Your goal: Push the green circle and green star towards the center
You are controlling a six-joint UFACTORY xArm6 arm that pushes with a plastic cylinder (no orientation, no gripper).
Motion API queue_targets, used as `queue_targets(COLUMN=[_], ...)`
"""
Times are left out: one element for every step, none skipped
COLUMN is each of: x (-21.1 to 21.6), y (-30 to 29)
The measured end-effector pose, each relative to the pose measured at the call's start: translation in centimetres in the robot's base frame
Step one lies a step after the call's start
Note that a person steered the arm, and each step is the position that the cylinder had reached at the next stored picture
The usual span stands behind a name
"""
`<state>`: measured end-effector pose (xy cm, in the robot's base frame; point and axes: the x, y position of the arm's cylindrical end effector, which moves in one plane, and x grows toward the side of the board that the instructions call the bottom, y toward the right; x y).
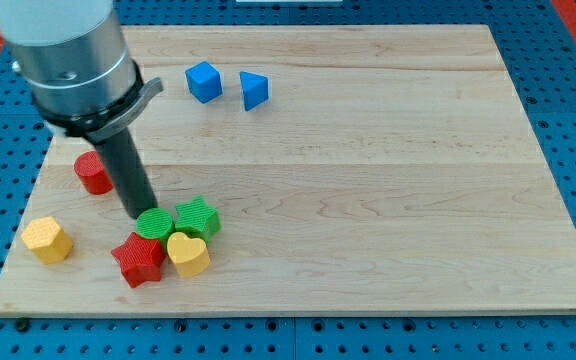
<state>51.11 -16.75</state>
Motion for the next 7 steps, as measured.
queue_targets(x=[0.0, 1.9, 1.9, 1.9, 1.9, 1.8, -0.7], y=[-3.1, -3.5, -2.3, 1.9, 7.6, 12.3, 14.4])
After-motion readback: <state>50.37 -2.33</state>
